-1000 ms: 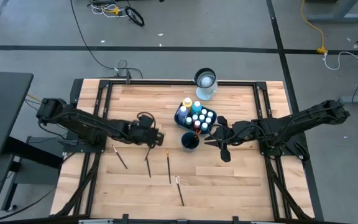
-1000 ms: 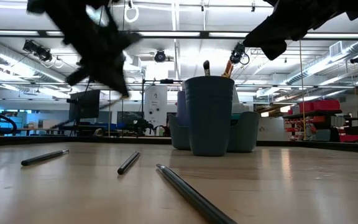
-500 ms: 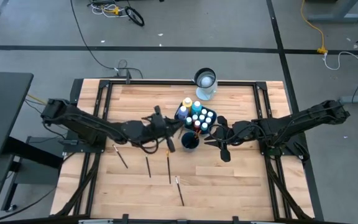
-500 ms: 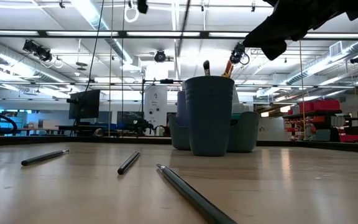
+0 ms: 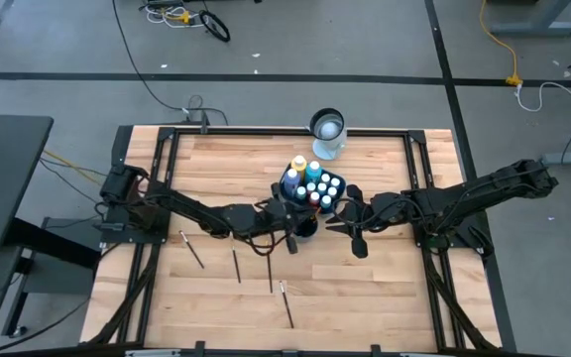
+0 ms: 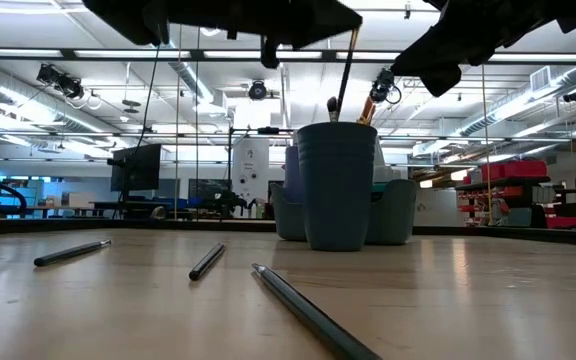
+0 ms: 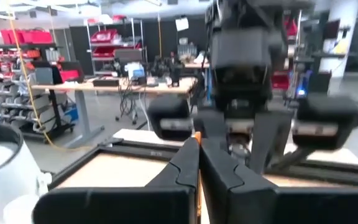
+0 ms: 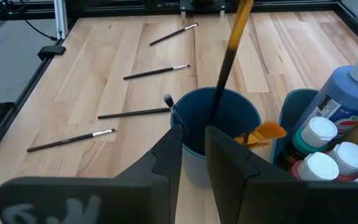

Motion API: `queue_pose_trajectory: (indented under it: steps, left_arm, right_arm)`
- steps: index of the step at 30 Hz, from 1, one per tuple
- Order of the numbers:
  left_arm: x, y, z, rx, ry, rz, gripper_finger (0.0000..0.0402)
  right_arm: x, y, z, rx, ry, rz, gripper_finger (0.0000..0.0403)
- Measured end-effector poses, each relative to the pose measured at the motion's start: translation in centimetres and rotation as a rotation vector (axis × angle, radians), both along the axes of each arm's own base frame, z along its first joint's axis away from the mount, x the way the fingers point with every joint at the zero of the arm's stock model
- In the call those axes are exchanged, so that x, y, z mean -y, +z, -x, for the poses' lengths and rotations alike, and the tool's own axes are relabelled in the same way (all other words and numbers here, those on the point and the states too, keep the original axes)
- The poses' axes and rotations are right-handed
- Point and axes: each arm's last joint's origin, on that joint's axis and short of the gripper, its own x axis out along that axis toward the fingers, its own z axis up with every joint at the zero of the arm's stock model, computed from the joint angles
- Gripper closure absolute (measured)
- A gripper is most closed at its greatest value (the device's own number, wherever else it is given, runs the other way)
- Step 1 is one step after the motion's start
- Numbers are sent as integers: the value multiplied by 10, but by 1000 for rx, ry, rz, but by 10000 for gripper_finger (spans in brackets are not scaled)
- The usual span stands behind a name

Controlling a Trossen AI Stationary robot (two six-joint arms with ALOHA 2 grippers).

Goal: Pick & Place Paint Supplies
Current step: Put the gold paint brush into the blue cup, then put the silver paint brush into the blue cup

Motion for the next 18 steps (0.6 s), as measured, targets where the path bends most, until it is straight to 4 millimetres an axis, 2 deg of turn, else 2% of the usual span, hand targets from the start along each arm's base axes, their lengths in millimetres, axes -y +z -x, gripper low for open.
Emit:
queue_pose_trajectory:
  steps: [5, 12, 18]
  left_arm:
    - [0, -11, -1, -93, 10, 19, 372]
    - [-2, -17, 0, -132, 81, 93, 340]
    - [2, -7, 5, -121, 95, 42, 318]
  right_arm:
    - [0, 0, 0, 0, 0, 0, 331]
    - [0, 0, 0, 0, 0, 0, 331]
    - [0, 0, 0, 1, 0, -1, 331]
